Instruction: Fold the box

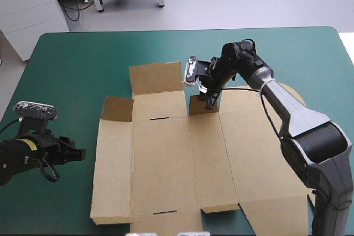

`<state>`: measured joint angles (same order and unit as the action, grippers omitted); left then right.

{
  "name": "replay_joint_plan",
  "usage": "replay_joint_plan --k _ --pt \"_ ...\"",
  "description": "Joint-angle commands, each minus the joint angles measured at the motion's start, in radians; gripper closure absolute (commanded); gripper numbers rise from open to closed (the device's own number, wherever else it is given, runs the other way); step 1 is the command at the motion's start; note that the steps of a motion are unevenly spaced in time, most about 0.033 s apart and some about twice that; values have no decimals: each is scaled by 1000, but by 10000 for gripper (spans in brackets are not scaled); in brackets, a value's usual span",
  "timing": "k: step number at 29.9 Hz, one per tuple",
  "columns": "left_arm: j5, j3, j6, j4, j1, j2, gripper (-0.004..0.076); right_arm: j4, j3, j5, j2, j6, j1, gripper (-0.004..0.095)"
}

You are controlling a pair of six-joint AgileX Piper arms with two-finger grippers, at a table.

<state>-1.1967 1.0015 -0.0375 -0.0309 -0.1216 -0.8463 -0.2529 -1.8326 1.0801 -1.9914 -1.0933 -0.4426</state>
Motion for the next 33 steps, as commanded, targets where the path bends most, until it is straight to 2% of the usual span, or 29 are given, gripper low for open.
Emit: replay_joint_plan --k 1,4,5,8,12,17,23,27,33 --pt "13 32 14 -2 -2 -20 321 24 -69 -64 58 141 28 388" --pt "-75 32 14 -2 -2 -56 292 31 -138 2 61 284 52 388" --pt "-103 32 14 -2 -2 -62 292 20 -173 55 67 319 66 388" --pt "-101 30 8 -37 -2 -63 292 -24 -241 168 97 366 100 391" --pt "-101 -14 4 -74 -2 -37 292 -115 -252 168 190 473 178 390" --pt "-101 -181 25 -186 -2 -1 292 -147 -233 168 310 713 311 389" --pt "-101 -300 18 -381 -2 32 292 -151 -94 168 471 732 420 389" --pt "-99 -292 62 -357 0 52 292 -151 47 168 574 708 464 389" --pt "-103 -297 109 -312 0 49 292 -158 210 167 647 693 464 370"
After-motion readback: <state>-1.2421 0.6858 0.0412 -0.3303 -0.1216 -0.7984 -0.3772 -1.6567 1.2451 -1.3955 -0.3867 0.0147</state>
